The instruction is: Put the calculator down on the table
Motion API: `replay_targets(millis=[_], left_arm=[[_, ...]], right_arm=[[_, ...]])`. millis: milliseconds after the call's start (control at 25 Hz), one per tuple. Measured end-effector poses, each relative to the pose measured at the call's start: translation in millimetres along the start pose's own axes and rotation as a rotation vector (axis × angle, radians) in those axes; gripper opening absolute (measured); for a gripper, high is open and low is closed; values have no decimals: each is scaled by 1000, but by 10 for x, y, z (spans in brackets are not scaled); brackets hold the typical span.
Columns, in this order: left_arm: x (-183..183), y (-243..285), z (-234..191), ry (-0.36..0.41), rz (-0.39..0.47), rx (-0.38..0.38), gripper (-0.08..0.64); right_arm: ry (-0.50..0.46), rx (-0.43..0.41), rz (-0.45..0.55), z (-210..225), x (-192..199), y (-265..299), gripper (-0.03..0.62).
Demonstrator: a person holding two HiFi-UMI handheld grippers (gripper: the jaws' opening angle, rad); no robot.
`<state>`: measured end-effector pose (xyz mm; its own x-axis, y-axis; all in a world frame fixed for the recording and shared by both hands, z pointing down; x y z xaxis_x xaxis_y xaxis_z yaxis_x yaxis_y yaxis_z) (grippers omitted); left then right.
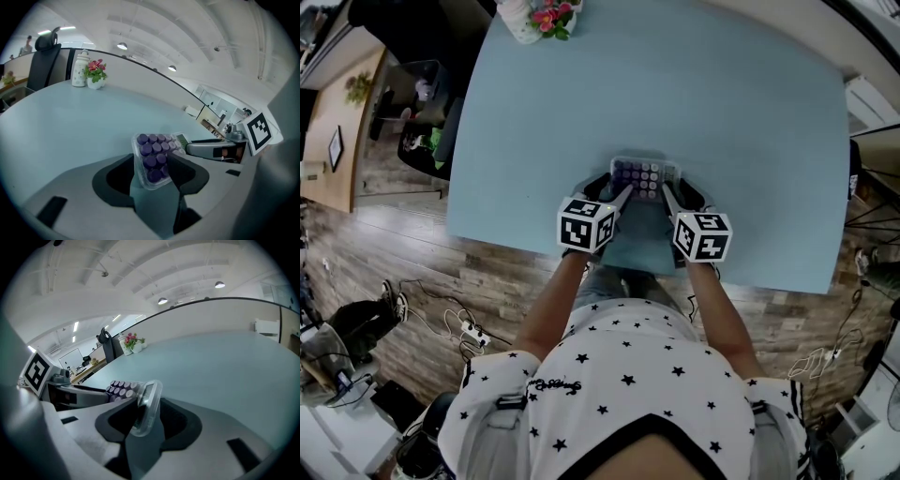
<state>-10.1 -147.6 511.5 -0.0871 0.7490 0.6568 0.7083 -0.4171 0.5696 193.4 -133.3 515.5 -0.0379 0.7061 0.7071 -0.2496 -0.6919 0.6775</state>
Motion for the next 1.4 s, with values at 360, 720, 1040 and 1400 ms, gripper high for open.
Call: replay_targets(millis=[360, 720, 1040, 1400], left_arm=[[-22, 23, -27, -8, 13, -10, 230], [-52, -1, 9, 49, 29, -16, 232], [-196, -164, 99, 107, 109, -3, 229], [-280, -489, 167, 134, 190, -10, 170]], right_arm=[[-29, 23, -6, -14, -28, 43, 153], [-35, 40, 27, -17, -80, 14, 169], [19, 43, 92, 34, -189, -142, 170], [80, 25, 204, 42, -324, -454, 129]])
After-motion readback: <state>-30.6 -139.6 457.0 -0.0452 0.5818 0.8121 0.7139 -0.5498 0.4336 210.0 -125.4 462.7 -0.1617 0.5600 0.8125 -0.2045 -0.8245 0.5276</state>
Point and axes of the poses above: the fingertips, and each gripper's own axes: y forward along the fingers, z to its right, x out of its underside, the point moved 9 cm from there along -y, backward along the fingers, and after that the axes turned 11 degrees about x, right-handed, at the moved point
